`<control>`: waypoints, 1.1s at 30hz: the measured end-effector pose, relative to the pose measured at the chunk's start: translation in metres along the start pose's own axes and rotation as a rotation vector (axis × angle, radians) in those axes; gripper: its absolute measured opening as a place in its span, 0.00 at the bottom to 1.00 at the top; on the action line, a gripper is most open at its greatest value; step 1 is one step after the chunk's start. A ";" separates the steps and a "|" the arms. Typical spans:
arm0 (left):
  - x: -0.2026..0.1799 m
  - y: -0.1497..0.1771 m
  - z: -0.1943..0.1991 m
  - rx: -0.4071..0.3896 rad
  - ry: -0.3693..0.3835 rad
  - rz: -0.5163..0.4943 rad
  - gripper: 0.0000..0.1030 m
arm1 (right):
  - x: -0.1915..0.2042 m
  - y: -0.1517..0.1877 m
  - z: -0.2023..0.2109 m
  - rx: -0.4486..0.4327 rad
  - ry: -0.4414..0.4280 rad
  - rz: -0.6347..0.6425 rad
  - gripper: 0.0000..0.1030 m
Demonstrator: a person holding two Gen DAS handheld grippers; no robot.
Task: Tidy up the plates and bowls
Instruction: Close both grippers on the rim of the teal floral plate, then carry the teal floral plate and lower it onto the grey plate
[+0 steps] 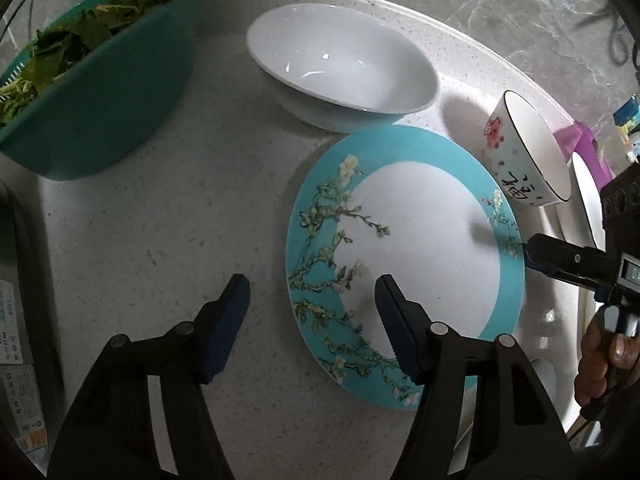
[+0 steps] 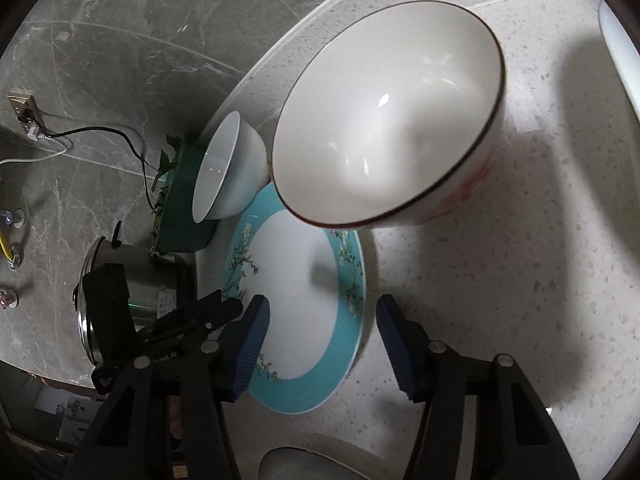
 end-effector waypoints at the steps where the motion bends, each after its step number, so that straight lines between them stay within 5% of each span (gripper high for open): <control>1: 0.000 0.000 0.000 0.000 0.008 0.002 0.61 | 0.000 -0.001 -0.001 0.005 -0.007 -0.004 0.57; 8: -0.008 -0.010 -0.005 0.001 0.006 -0.035 0.56 | 0.008 -0.007 -0.008 0.049 0.026 0.014 0.56; 12: -0.010 -0.016 -0.005 -0.006 -0.008 -0.029 0.31 | 0.003 -0.008 -0.008 0.047 0.073 -0.002 0.34; 15: -0.008 -0.016 -0.005 -0.011 -0.005 -0.019 0.27 | -0.006 -0.008 -0.007 0.053 0.117 -0.029 0.11; 33: -0.003 -0.004 0.002 -0.012 -0.007 -0.011 0.18 | -0.001 -0.010 -0.007 0.039 0.164 -0.027 0.12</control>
Point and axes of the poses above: each gripper's, at about its wrist camera, not at the fingertips, and z roughly against the way its jaws point, x to its left, y to its underside, the point moved 5 cm from there along -z, roughly the way its jaws point, and after that the axes turned 13 degrees about x, right-handed, at the moved point
